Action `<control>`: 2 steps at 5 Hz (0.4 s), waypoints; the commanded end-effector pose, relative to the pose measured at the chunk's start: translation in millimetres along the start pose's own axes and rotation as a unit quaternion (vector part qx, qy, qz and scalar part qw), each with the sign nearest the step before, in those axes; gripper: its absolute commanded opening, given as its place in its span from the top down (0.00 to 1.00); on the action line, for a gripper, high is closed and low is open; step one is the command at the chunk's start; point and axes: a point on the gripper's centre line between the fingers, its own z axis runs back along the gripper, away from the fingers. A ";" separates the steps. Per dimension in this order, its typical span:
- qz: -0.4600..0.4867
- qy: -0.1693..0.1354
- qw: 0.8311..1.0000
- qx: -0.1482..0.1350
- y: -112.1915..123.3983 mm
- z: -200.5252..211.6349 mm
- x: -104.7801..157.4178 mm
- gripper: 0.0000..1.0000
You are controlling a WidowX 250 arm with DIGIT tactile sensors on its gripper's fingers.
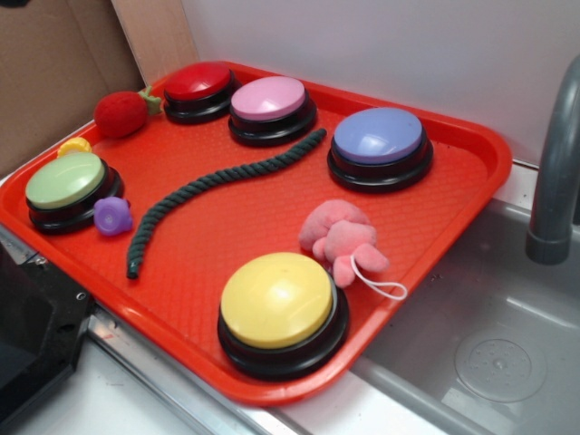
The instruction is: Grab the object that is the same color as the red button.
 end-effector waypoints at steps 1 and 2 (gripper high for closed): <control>0.023 -0.049 0.995 0.089 40.1 -24.8 18.8 0.00; 0.023 -0.072 0.987 0.140 59.2 -38.6 19.3 0.00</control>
